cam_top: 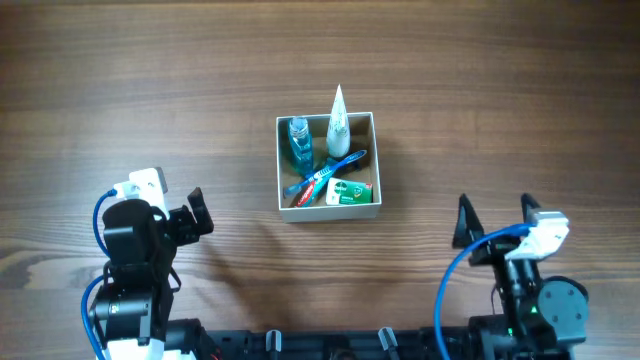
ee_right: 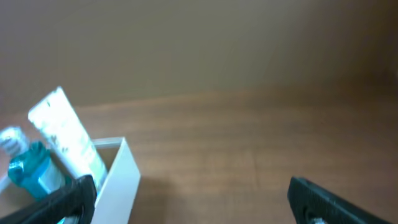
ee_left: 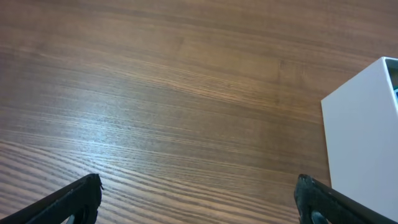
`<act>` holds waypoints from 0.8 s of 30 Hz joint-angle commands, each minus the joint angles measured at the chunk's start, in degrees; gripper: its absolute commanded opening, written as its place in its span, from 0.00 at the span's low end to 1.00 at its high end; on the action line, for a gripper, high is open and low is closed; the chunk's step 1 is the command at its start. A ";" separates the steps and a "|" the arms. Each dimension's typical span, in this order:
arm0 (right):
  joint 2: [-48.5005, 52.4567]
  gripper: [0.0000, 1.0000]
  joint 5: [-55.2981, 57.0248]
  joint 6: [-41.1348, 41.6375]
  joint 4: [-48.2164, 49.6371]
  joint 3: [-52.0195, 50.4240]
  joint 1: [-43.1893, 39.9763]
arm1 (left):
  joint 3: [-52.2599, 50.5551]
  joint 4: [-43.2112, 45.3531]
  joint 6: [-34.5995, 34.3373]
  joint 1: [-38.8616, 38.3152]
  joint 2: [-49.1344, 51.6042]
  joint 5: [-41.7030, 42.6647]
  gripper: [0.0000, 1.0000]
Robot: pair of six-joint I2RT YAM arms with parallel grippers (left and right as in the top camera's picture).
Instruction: Pack container
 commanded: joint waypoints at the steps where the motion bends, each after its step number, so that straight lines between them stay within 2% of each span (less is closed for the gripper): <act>1: -0.74 1.00 -2.40 -4.92 11.26 -6.03 0.02 | -0.52 0.11 1.11 0.37 -0.11 1.07 1.00; 5: -0.74 1.00 -2.38 -4.96 22.53 -12.61 0.00 | -0.50 0.11 1.11 0.37 -0.11 1.07 1.00; 9: -0.76 1.00 -2.36 -8.50 27.06 -15.65 -0.04 | -0.50 0.11 1.11 0.37 -0.11 1.07 1.00; 12: -0.76 1.00 -2.32 -11.28 26.58 -18.32 -0.04 | -0.50 0.11 1.11 0.37 -0.11 1.07 1.00; 14: -0.79 1.00 -2.40 -10.10 20.00 -18.18 -0.04 | -0.52 0.11 1.11 0.37 -0.11 1.07 1.00; 24: -0.70 1.00 -2.82 -10.23 20.61 -18.18 -0.09 | -0.52 0.11 1.11 0.37 -0.11 1.07 1.00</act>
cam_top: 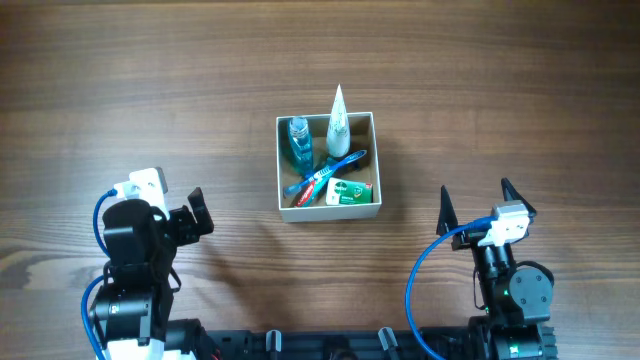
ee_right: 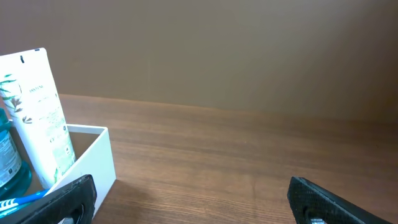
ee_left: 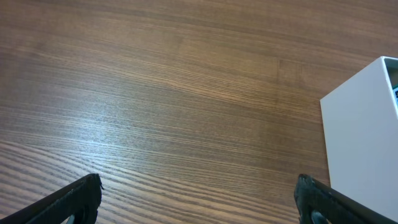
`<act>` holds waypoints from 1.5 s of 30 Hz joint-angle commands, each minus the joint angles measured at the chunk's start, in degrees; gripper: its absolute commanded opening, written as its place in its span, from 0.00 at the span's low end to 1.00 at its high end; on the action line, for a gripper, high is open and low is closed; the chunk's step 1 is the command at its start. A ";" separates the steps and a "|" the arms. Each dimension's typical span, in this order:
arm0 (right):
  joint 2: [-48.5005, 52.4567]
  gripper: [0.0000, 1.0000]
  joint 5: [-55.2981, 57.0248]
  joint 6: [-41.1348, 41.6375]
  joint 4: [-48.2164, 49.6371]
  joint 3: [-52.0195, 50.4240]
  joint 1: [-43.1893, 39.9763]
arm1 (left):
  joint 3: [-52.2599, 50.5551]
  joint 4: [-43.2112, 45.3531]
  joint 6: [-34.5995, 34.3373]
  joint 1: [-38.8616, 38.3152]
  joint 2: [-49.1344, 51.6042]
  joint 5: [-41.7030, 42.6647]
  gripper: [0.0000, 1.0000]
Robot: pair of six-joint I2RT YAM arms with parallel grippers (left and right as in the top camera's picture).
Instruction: Pack container
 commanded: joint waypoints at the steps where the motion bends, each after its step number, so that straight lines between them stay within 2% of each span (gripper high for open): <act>1: -0.46 1.00 -1.09 -0.79 0.24 -0.04 -0.09 | -0.46 0.15 1.09 0.37 -0.11 0.87 1.00; 23: -0.31 1.00 -1.09 -0.79 0.26 -0.04 -0.09 | -0.48 -0.09 1.09 0.20 -1.51 0.87 1.00; 31: -0.31 1.00 -1.09 -0.79 0.26 -0.04 -0.09 | -0.52 -5.14 1.14 -1.79 -13.79 -0.94 1.00; 37: -0.31 1.00 -1.09 -0.81 0.26 -0.04 -0.09 | -1.73 -5.73 1.14 -1.79 -21.88 -0.92 1.00; 40: -0.31 1.00 -1.09 -0.79 0.26 -0.07 -0.09 | -4.92 -4.31 1.09 -1.95 -25.77 -0.83 1.00; 45: -0.31 1.00 -1.07 -0.81 0.26 -0.04 -0.09 | -13.97 4.72 1.05 -3.41 -32.65 -0.22 1.00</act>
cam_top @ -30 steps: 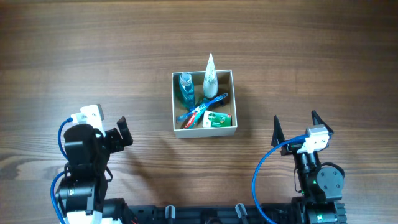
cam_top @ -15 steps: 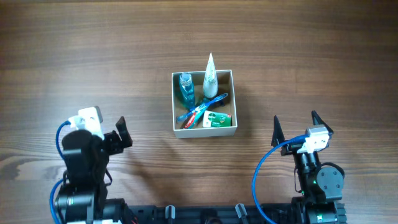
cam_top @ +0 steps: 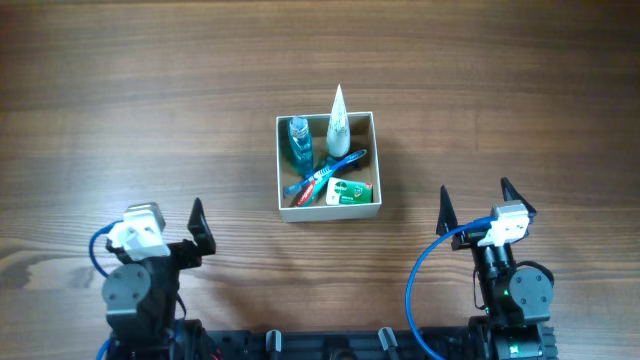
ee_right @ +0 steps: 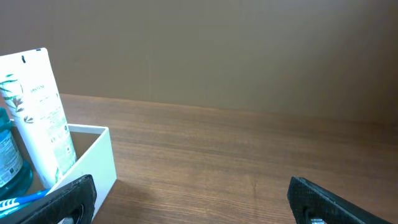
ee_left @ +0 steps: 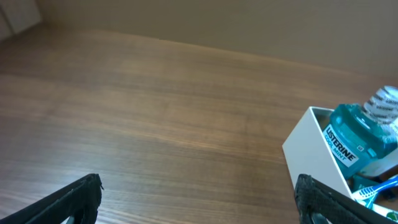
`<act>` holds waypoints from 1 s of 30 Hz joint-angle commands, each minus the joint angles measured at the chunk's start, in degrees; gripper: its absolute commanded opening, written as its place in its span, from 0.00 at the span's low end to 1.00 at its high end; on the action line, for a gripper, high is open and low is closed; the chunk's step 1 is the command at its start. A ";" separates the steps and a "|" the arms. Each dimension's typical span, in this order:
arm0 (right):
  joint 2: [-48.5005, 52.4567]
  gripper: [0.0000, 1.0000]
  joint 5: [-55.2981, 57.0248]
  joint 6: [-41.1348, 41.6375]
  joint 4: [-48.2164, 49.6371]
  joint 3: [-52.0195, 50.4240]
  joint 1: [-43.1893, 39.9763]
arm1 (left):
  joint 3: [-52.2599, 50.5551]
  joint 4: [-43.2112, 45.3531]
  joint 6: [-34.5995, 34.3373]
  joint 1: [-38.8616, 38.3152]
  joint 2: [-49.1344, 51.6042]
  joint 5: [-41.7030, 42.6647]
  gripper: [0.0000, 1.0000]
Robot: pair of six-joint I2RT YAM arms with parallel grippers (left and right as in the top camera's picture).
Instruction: Pack container
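Note:
A white open box (cam_top: 279, 165) sits mid-table. It holds a blue mouthwash bottle (cam_top: 298, 143), an upright white tube (cam_top: 338, 118), crossed toothbrushes (cam_top: 325, 175) and a small green-and-white pack (cam_top: 349, 192). My left gripper (cam_top: 166, 223) is open near the front left, well short of the box, with nothing between its fingers (ee_left: 73, 198). In its wrist view the box (ee_left: 309, 148) and mouthwash bottle (ee_left: 353, 140) lie ahead to the right. My right gripper (cam_top: 476, 205) is open at the front right, empty. Its wrist view shows the box (ee_right: 94, 163) and tube (ee_right: 42, 115) to the left.
Wooden table (cam_top: 120, 90) on all sides of the box. Blue cables loop off both arms near the front edge, at left (cam_top: 98, 250) and right (cam_top: 425, 270). A dark rail (cam_top: 320, 345) runs along the front between the arm bases.
My left arm has drawn back toward the front edge and now points up the table; its wrist view has tilted up and takes in the box's contents. The right arm has not moved.
At first both grippers were open and empty, the right one out at the front right and angled. Then the right gripper stood closer in, facing up the table, while the left stayed put. Now the left has pulled back too. The box's contents are unchanged.

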 commanded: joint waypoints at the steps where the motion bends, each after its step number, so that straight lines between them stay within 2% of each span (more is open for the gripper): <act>1: -0.31 1.00 -0.92 -0.79 0.24 -0.07 -0.07 | -6.64 5.51 1.05 -0.94 -5.18 0.44 1.00; 5: -0.31 0.99 -0.92 -0.81 0.22 -0.04 -0.07 | -11.30 14.95 1.09 -0.96 -6.99 1.18 1.00; 8: -0.31 1.00 -0.92 -0.79 0.22 -0.04 -0.07 | -16.04 27.02 1.14 -0.94 -6.99 1.16 1.00; 11: -0.31 1.00 -0.92 -0.79 0.22 -0.04 -0.07 | -19.43 32.98 1.11 -0.98 -6.99 1.40 1.00; 14: -0.31 1.00 -0.92 -0.79 0.24 -0.04 -0.07 | -19.39 31.67 1.11 -1.01 -6.99 2.69 1.00; 17: -0.31 1.00 -0.92 -0.81 0.24 -0.04 -0.07 | -19.39 26.58 1.09 -1.01 -6.99 4.50 1.00; 30: -0.31 1.00 -0.92 -0.79 0.24 -0.07 -0.07 | -19.39 26.60 0.68 -1.01 -6.99 5.42 1.00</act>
